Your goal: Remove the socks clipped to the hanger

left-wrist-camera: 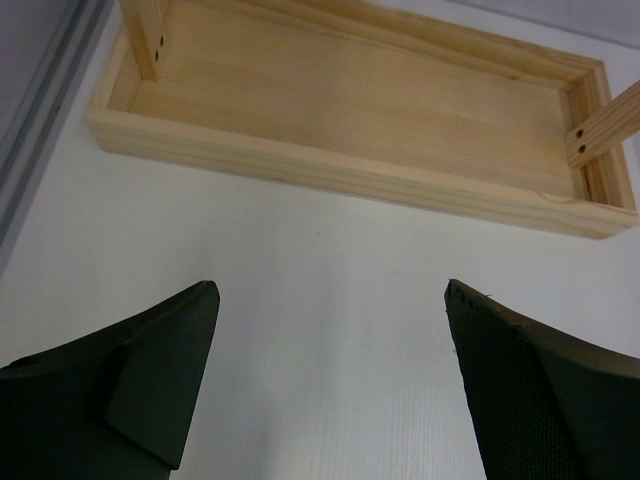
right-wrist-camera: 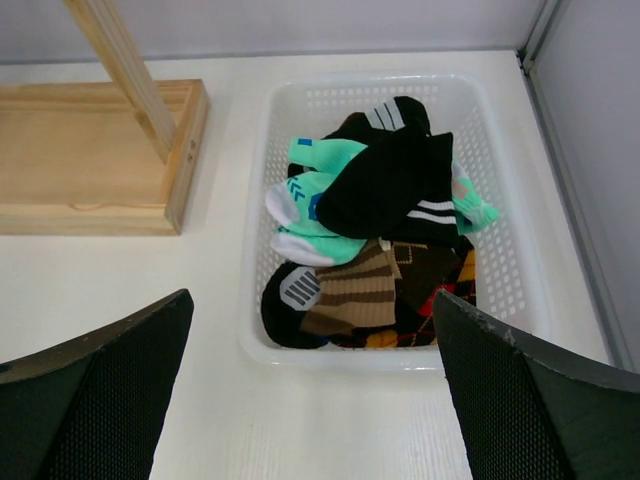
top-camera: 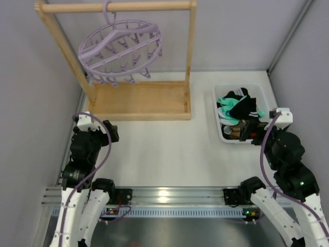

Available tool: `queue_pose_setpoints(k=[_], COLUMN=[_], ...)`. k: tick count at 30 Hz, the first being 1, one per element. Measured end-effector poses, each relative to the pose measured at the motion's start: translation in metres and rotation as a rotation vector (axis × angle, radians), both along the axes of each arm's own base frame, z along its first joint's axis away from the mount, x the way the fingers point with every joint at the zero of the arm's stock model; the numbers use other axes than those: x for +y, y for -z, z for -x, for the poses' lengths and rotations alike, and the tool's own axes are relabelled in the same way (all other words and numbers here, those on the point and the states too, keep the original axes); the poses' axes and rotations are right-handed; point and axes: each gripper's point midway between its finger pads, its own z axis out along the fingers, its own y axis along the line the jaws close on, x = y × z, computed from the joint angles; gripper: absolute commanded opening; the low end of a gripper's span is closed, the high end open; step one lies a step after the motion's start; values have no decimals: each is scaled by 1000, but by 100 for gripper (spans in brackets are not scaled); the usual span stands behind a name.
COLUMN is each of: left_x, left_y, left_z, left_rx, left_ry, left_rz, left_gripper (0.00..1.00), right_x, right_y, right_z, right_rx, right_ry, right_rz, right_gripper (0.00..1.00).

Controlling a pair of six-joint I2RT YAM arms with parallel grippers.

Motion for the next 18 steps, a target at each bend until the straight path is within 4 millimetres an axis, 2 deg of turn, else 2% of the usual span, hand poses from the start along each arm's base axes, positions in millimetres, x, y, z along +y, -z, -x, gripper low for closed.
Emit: queue_pose_setpoints(k=[5, 9, 18], left_x=[-3, -3, -2], left_y=[-21, -24, -28], left_z=[11, 13, 15], left_rx=[-102, -116, -136], left_ry=[21, 19, 21], left_rz=[-11, -15, -19], left_gripper=[98, 98, 98], right_x=[-13, -22, -27], right_y=[0, 4, 7], right_z=[13, 18, 21], right_rx=[-15, 2, 20], right_ry=[49, 83, 105], right_rz=[24, 44, 59], right_gripper=[99, 99, 99])
